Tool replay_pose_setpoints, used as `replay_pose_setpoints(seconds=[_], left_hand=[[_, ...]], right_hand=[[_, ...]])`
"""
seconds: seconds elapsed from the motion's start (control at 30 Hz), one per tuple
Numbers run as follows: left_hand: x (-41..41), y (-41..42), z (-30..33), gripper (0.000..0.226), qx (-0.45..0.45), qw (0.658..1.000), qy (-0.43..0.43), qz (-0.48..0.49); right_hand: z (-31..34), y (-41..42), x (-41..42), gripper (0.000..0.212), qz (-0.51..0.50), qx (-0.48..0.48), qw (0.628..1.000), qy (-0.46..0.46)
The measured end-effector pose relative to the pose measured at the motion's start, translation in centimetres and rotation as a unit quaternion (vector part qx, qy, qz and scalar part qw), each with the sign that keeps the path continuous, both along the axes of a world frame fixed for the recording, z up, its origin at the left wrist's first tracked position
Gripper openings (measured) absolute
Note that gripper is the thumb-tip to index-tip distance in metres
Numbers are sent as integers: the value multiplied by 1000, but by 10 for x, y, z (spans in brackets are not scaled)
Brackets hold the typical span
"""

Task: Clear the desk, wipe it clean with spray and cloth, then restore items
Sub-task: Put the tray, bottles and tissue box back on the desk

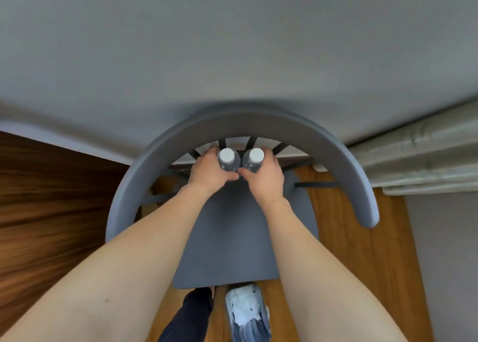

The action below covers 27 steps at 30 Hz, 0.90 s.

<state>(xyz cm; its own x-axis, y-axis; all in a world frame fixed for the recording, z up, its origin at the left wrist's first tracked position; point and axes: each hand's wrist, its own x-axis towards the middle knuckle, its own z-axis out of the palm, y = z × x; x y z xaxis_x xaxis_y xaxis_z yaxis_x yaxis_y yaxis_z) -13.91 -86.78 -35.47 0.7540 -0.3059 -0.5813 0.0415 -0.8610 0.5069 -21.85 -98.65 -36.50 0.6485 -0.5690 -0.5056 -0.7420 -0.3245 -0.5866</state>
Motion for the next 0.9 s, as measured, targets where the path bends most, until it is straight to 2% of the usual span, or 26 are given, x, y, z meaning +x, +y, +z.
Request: replay_pose_setpoints(seconds=[0.2,0.37,0.57,0.77,0.9], left_hand=[[-10,1,-1,54,8,999,-37,-25],[-16,10,20,47,14,998,-39,-54],[-21,30,80,47,-19,998,-42,-49],[-30,49,162,36,-45,996,-61,-38],[-47,65,210,36,-82,993,-85,-7]], right_hand=[[6,5,-5,52,-7,-15,1000,3],[31,11,-19,49,-2,-13,999,32],[97,28,-26,46,9,-28,999,26],[182,43,-34,37,18,-61,998,4],[236,55,-53,37,30,-91,995,-19]])
